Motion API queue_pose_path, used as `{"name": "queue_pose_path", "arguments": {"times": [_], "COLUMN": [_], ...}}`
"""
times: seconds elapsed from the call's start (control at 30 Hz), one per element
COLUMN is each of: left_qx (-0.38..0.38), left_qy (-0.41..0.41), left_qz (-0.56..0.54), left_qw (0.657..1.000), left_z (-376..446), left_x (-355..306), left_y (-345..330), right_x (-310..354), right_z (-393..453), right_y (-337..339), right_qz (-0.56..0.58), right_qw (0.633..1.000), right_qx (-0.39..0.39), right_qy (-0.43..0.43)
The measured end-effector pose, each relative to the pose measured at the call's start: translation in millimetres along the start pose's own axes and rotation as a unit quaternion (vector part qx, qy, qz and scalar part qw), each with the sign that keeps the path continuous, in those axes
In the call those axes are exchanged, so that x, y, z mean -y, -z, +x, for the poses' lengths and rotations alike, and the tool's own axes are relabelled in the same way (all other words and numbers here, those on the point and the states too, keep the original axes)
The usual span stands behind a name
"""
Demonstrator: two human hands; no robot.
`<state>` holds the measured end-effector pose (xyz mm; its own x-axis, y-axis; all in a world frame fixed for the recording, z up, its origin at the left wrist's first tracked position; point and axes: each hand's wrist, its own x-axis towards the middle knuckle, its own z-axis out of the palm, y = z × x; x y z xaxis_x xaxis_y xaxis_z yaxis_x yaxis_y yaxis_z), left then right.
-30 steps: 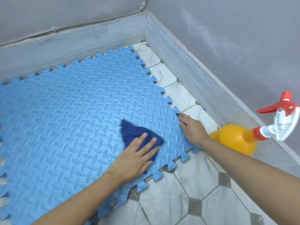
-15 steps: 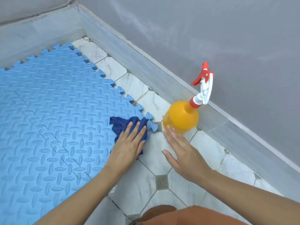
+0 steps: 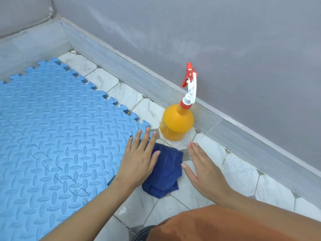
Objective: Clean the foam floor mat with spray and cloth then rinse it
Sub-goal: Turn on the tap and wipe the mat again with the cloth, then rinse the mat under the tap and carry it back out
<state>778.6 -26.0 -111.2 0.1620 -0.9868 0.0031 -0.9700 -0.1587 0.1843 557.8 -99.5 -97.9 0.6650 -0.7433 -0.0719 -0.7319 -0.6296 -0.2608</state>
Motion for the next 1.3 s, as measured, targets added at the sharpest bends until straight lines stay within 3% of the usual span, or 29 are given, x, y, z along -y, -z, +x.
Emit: {"name": "queue_pose_path", "arguments": {"times": [0.17,0.3,0.53,0.7,0.9,1.17,1.3], "left_qx": [-0.039,-0.093,-0.149,-0.127,-0.095,-0.048,-0.104], "left_qy": [0.049,0.144,0.342,0.417,0.498,0.638,0.698], "left_qz": [0.008,0.016,0.044,0.089,0.098,0.013,-0.078], "left_qw": [0.998,0.985,0.927,0.895,0.856,0.768,0.705], "left_z": [-5.4,-25.7,-113.1,-180.9,-215.9,-240.3,-238.8], "left_x": [33.1,85.7,207.4,276.0,332.7,358.8,362.2], "left_y": [20.5,50.0,102.1,108.8,81.8,25.8,19.0], "right_x": [38.9,84.8,203.9,269.0,301.9,292.7,289.3], "right_z": [33.6,94.5,220.5,285.6,328.4,358.7,363.7], "right_y": [-5.2,-15.1,-43.5,-71.5,-90.0,-108.7,-109.6], "right_qz": [0.017,0.019,-0.005,-0.006,-0.021,-0.011,-0.014], "right_qw": [0.996,0.986,0.97,0.971,0.978,0.997,0.999], "right_qx": [-0.001,-0.003,0.001,0.046,0.066,0.075,0.052], "right_qy": [0.082,0.164,0.244,0.235,0.196,0.019,0.008]}}
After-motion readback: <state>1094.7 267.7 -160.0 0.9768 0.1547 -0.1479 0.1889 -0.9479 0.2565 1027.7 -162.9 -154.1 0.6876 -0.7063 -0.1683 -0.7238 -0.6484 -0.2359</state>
